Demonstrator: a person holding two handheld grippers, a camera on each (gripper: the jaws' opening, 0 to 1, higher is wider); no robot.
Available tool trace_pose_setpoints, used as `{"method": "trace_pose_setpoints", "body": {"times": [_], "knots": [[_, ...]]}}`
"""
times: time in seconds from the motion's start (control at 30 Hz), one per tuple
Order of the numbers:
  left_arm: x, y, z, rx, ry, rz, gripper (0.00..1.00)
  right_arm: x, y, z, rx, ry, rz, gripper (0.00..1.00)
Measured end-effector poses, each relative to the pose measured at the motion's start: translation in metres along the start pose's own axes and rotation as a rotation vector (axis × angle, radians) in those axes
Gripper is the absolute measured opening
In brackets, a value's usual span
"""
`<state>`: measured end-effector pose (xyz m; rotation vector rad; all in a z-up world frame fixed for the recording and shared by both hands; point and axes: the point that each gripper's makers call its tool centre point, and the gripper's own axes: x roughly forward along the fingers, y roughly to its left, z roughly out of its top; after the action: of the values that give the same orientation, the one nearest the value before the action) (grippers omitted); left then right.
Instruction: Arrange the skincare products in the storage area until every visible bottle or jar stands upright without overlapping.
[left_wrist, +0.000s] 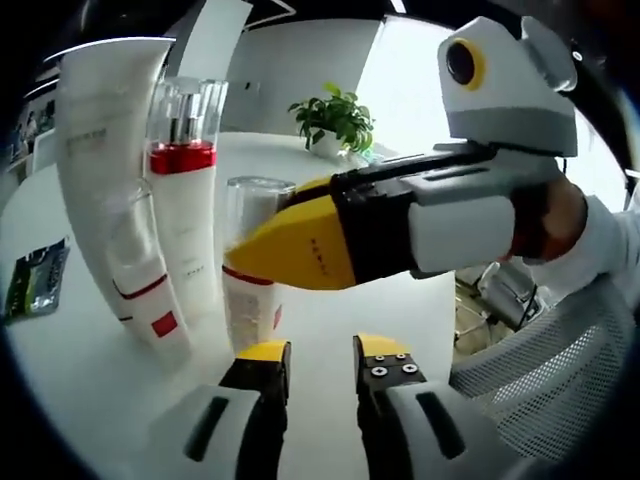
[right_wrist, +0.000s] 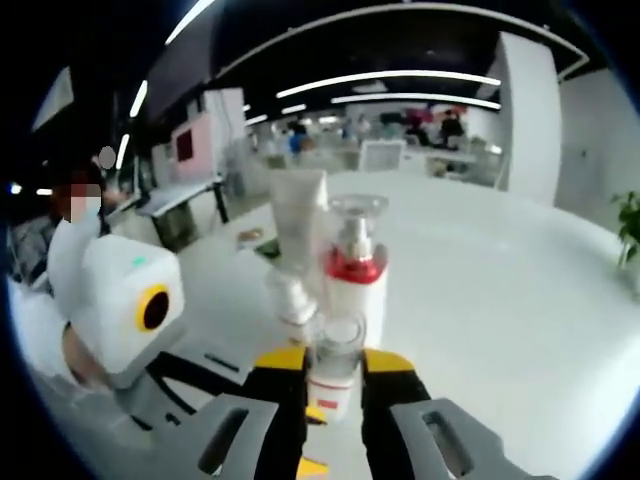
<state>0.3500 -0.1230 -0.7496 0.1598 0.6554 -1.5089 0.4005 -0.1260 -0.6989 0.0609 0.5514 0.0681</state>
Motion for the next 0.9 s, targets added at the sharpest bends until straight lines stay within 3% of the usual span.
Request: {"method": "trace_pose_setpoints", "body": {"times": [0.23, 0.33, 0.9], "knots": [[-0.002, 0.005, 0.0, -0.011, 0.001, 0.013, 0.2, 0.002, 0.007, 0.0, -0.05, 0.006, 0.013, 0.12], [-0.002, 0.007, 0.001, -0.017, -0.003, 0.017, 0.2, 0.002, 0.008, 0.0, -0.129, 0.019, -0.002, 0.12], [-0.005, 0.012, 0.001, -0.023, 0.001, 0.025, 0.2, -0.003, 0.011, 0.002, -0.079, 0.006, 0.021, 0.13]]}}
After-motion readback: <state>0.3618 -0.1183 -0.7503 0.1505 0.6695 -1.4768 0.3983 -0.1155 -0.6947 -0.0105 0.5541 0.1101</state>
